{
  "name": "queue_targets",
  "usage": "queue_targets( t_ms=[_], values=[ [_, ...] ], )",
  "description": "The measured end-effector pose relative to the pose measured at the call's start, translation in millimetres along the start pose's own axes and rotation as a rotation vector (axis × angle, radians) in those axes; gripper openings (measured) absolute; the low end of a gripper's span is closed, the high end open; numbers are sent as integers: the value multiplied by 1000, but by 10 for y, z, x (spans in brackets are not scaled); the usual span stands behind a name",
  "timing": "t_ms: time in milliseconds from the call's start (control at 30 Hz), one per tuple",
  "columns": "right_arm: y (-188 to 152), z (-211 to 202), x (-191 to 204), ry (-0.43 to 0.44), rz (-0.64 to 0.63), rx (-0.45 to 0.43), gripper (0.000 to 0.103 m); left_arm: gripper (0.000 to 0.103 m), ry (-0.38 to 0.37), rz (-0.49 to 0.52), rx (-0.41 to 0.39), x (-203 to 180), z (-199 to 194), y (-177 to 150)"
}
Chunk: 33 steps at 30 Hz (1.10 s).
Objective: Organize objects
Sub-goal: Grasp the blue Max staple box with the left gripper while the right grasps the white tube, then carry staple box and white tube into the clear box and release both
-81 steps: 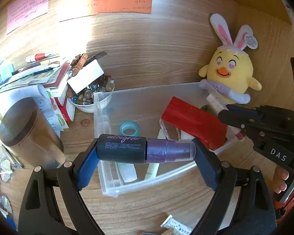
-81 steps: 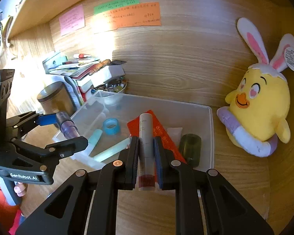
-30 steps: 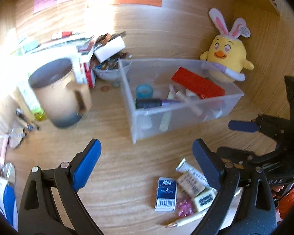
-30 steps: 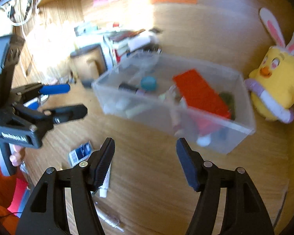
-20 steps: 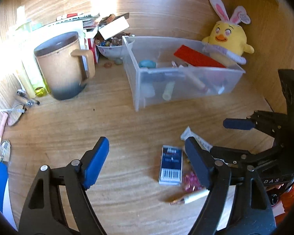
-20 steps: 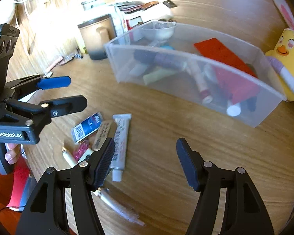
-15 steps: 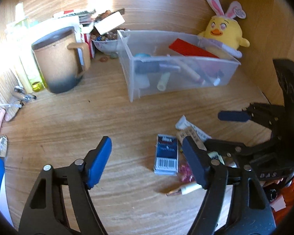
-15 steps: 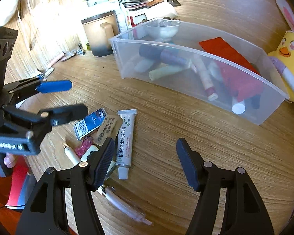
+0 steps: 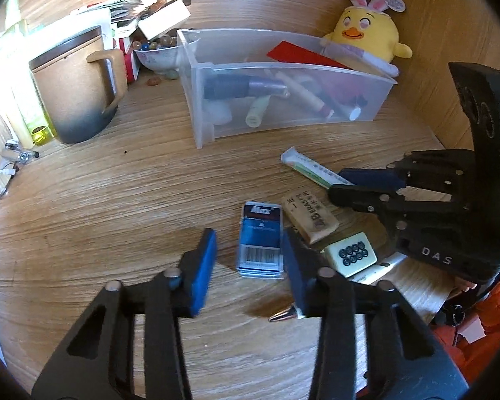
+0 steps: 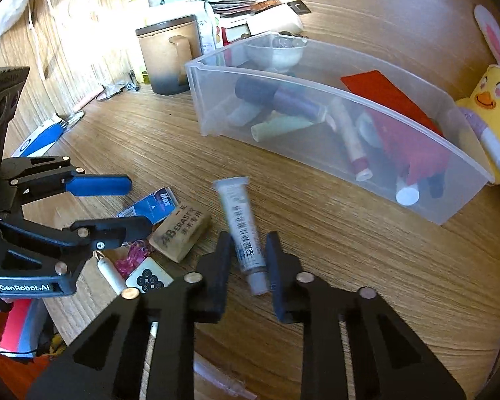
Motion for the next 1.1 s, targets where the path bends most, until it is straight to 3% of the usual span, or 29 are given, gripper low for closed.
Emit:
queue_targets(
  t_ms=[67, 433, 600, 667, 1100],
  values=[
    [0, 0, 0, 0, -3, -4, 15, 27, -1, 0, 0, -3, -2, 8],
    [-33, -67, -122, -13, 30, -10, 14, 34, 19, 29, 13, -36, 34, 18],
    [-22, -149, -188, -18, 48, -29, 14, 27, 62, 58, 2, -54, 72, 50],
    [-7, -200, -218, -20, 54, -44, 14, 27, 45, 42, -1, -43, 65, 92],
    [205, -555, -385, -18, 81, -155, 14, 27, 40, 52, -182, -199, -284, 575]
  ],
)
Point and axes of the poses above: each gripper's, at about its wrist camera, not at the fingertips, and z roughly the way its jaws point, x to its left, y to its top, the point moved 2 cm from there along z, roughly the way its jaws point, and after that the axes turned 4 degrees about -y, right-handed, at the moved point
